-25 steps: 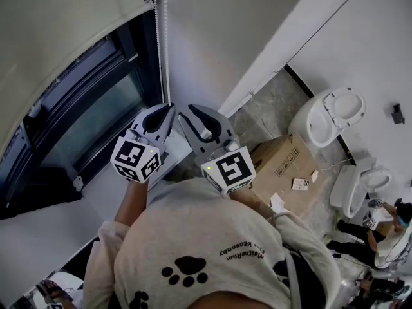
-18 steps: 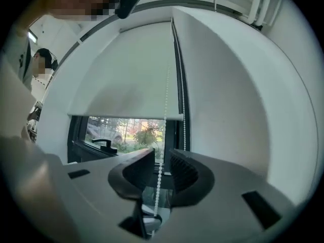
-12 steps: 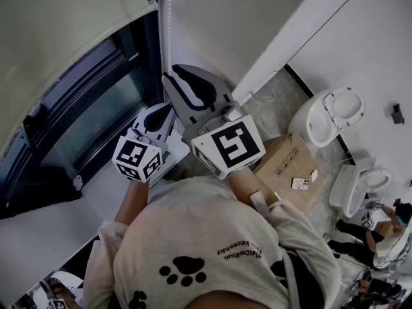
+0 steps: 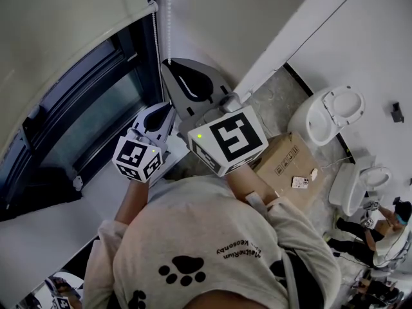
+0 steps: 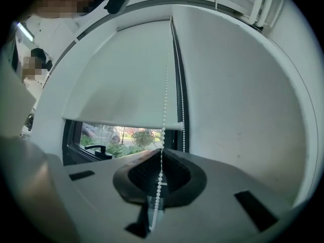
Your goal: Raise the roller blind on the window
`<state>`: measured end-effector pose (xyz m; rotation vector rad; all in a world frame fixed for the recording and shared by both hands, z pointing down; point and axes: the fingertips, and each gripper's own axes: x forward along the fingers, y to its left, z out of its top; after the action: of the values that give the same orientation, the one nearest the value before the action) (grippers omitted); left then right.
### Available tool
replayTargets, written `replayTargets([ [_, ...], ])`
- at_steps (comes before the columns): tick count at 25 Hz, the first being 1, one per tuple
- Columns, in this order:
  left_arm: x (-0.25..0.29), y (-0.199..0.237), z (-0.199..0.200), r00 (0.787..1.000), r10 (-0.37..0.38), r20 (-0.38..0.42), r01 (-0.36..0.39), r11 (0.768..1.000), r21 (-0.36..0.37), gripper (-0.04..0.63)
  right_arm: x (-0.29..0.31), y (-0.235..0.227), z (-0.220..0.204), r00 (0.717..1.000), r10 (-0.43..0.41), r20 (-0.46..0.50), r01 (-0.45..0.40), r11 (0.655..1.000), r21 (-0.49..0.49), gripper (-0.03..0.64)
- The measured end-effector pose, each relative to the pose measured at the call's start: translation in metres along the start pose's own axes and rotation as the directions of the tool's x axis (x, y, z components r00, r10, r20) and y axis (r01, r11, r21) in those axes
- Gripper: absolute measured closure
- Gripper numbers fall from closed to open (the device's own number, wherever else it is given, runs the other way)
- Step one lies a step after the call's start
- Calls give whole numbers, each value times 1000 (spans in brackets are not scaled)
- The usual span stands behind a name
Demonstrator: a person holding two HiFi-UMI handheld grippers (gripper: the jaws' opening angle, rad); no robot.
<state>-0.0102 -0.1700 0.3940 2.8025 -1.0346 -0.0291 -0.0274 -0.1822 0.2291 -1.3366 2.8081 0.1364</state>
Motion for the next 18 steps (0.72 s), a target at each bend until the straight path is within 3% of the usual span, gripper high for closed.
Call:
replayTargets([
  [6, 2, 2, -4, 1000, 13, -8, -12, 1000, 17, 588, -2, -2, -4, 1000, -25, 18, 25, 999, -26, 606],
  [12, -2, 9, -43, 997, 40, -73, -39, 999, 9, 588, -3, -1, -44, 999, -31, -38, 32, 999, 16, 606],
  [18, -3, 10, -71, 995, 49, -90, -44, 997, 58, 588, -9, 7, -73, 997, -48, -60, 48, 999, 6, 606],
])
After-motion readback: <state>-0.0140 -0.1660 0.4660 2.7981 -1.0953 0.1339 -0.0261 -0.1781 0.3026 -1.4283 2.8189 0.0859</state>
